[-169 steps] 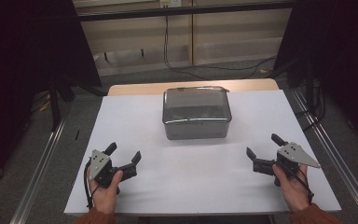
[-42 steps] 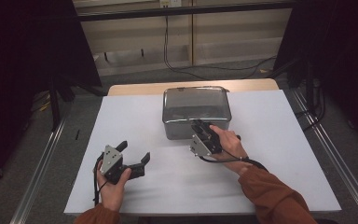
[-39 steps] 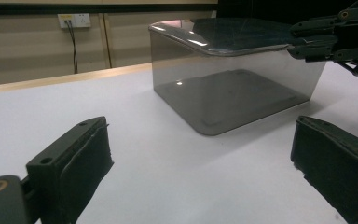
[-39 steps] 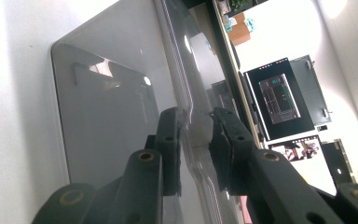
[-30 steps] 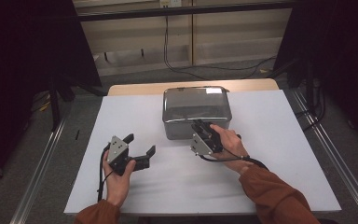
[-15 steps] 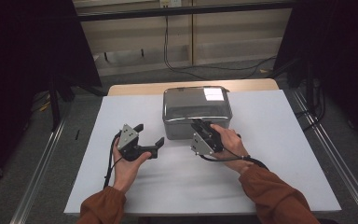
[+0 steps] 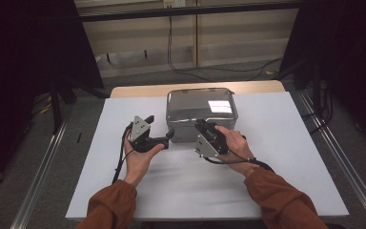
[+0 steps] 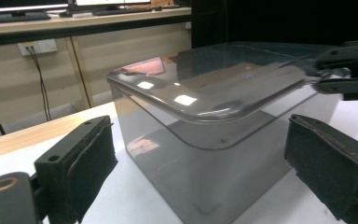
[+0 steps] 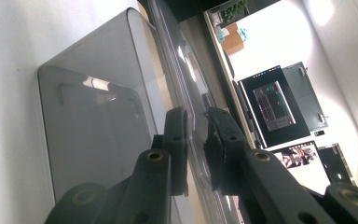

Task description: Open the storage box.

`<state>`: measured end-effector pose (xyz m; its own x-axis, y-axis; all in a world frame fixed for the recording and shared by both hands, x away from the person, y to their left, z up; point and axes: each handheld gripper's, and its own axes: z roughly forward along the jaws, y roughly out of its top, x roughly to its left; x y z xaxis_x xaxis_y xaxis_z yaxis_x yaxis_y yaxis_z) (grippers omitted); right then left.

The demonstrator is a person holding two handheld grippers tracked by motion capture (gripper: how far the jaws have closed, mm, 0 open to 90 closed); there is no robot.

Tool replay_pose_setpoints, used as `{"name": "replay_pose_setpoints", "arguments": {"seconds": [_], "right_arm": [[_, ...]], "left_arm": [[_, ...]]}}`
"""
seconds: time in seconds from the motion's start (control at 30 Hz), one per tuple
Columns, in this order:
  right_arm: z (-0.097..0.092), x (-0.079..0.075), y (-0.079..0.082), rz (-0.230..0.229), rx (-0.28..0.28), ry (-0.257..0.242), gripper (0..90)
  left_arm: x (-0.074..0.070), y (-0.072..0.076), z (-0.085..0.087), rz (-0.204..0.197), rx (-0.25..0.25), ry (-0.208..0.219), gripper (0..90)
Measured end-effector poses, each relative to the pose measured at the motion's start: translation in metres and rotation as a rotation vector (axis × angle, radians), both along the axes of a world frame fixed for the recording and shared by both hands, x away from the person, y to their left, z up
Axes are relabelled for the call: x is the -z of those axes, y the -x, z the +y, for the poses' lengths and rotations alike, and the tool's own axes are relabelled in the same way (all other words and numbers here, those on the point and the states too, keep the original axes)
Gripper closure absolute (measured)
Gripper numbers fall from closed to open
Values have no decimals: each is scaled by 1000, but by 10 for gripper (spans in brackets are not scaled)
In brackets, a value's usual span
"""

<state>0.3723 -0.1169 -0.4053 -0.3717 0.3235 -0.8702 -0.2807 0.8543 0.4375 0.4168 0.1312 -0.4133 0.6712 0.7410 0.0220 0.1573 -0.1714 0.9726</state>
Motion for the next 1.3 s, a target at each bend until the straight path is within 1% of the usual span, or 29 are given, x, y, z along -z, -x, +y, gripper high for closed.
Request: {"name": "replay_pose_setpoints", "arguments": {"seconds": [0.03, 0.07, 0.1, 0.2, 0.23, 0.33, 0.43, 0.47, 0.57, 0.6, 0.63, 0.67, 0.73, 0.8, 0.87, 0.9, 0.93, 0.97, 1.03, 1.07, 1.13, 1.2, 1.27, 1.3], "right_arm": [[0, -1, 0, -3, 1, 1, 785], [0, -1, 0, -3, 2, -1, 785], [0, -1, 0, -6, -2, 1, 785], [0, -2, 0, -6, -1, 1, 786], [1, -3, 0, -7, -1, 2, 786], [0, -4, -1, -11, 1, -2, 786], [0, -5, -1, -15, 1, 0, 788], [0, -6, -1, -18, -1, 0, 788], [1, -7, -1, -20, -1, -3, 789], [1, -7, -1, -21, 0, -4, 789], [1, -8, -1, -20, 0, -3, 789], [0, -9, -2, -21, -1, -4, 789], [0, -10, -2, -22, 1, -7, 790], [0, -12, -2, -22, -2, -5, 791], [0, -13, -3, -21, -2, -8, 791], [1, -13, -3, -20, -2, -8, 790], [1, -14, -3, -20, -4, -7, 790], [2, -14, -3, -19, -4, -13, 791], [2, -15, -4, -23, -6, -13, 794], [2, -15, -4, -23, -5, -14, 794], [2, -15, -4, -22, -5, -18, 795], [1, -16, -4, -24, -4, -19, 795], [0, -17, -4, -13, -6, -34, 791], [-1, -17, -5, -4, -7, -45, 787]], "left_arm": [[0, -1, -1, -2, -2, 3, 84], [0, -3, -1, -8, -11, -5, 90], [0, -4, -2, 2, -19, -7, 91], [2, -9, -5, 0, -19, -37, 90], [3, -10, -7, 4, -20, -36, 91], [4, -13, -10, -12, -22, -60, 98], [5, -16, -12, -2, -28, -51, 109], [5, -17, -12, 6, -27, -48, 95], [4, -16, -14, -10, -22, -36, 116], [4, -16, -14, -17, -32, -42, 139], [4, -17, -13, -11, -40, -27, 155], [3, -18, -12, -2, -41, -5, 150], [3, -19, -11, -8, -48, 4, 150], [2, -21, -9, -12, -51, -6, 154], [1, -22, -9, -15, -53, -7, 161], [0, -22, -10, -21, -51, 2, 186], [-1, -23, -11, -28, -52, -13, 208], [-1, -23, -13, -38, -56, -13, 211], [-2, -25, -16, -41, -28, -14, 230], [-2, -25, -18, -50, -22, -22, 253], [-3, -25, -20, -67, -15, -29, 271], [-2, -27, -21, -82, -5, -31, 308], [-1, -28, -21, -102, -7, -36, 316], [-1, -28, -21, -103, -16, -40, 321]]}}
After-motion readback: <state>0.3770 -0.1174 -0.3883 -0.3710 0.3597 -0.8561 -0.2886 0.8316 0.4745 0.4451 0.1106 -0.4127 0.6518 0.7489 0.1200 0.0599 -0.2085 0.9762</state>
